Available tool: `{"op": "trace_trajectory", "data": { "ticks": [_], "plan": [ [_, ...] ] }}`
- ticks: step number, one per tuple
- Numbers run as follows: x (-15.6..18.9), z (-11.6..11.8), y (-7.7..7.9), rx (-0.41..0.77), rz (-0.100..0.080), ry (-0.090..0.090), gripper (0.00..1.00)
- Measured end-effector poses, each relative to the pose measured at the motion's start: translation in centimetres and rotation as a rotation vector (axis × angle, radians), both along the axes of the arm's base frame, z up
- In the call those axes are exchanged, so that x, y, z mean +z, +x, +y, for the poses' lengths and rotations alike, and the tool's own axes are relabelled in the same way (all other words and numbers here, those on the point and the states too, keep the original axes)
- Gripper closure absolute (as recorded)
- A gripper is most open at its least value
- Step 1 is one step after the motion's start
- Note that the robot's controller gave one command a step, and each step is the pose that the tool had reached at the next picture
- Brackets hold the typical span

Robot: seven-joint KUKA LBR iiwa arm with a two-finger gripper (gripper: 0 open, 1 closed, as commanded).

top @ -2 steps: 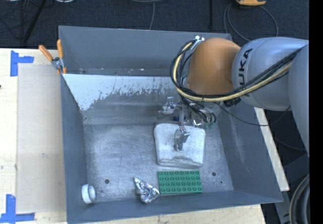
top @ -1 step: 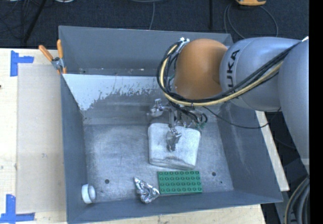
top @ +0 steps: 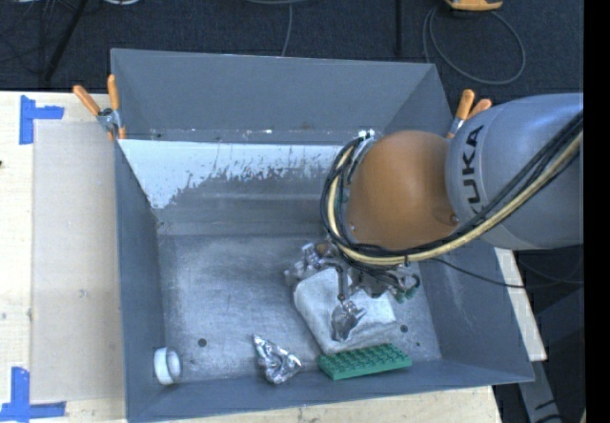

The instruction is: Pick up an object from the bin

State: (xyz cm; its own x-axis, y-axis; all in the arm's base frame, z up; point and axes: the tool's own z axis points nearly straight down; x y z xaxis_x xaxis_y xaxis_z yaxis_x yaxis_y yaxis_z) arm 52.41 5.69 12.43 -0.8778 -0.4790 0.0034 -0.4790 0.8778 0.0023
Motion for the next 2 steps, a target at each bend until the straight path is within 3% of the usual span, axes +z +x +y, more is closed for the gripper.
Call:
{"op": "trace_trajectory", "data": {
  "ticks": [1, 2],
  "plan": [
    [-2.90, -2.37, 4.94, -0.110, 0.006, 0.001, 0.00],
    [-2.98, -2.49, 4.91, -0.115, 0.012, 0.000, 1.00]
  ]
}}
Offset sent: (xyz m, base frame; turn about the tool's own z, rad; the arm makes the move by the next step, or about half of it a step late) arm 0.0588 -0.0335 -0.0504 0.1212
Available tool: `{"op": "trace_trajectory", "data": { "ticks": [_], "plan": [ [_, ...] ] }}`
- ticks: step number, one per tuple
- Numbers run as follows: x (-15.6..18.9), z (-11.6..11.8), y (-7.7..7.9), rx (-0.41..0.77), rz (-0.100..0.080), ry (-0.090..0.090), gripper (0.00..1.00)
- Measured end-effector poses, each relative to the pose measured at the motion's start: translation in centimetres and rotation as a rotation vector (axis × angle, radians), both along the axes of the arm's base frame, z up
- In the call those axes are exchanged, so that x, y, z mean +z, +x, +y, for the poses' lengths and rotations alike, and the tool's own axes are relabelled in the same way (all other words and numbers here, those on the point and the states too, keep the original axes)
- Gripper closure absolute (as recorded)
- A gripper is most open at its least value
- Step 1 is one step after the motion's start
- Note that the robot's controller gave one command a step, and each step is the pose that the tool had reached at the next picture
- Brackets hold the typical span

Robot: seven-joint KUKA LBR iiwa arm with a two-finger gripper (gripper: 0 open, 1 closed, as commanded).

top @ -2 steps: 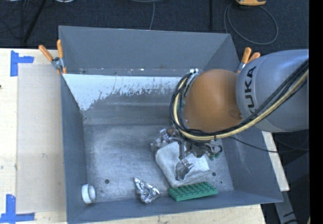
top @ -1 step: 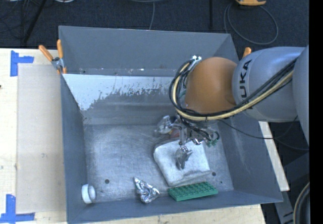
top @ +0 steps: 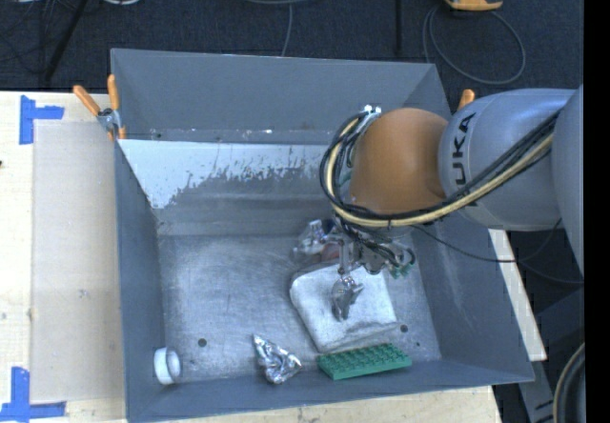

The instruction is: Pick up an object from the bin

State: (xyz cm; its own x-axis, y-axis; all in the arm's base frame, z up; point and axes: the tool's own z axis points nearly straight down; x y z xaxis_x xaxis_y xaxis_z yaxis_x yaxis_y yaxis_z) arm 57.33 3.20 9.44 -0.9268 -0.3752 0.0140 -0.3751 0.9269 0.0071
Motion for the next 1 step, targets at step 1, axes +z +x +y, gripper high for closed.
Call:
{"op": "trace_trajectory", "data": {
  "ticks": [1],
  "plan": [
    [14.18, -1.21, -0.19, 0.083, -0.024, -0.001, 1.00]
  ]
}}
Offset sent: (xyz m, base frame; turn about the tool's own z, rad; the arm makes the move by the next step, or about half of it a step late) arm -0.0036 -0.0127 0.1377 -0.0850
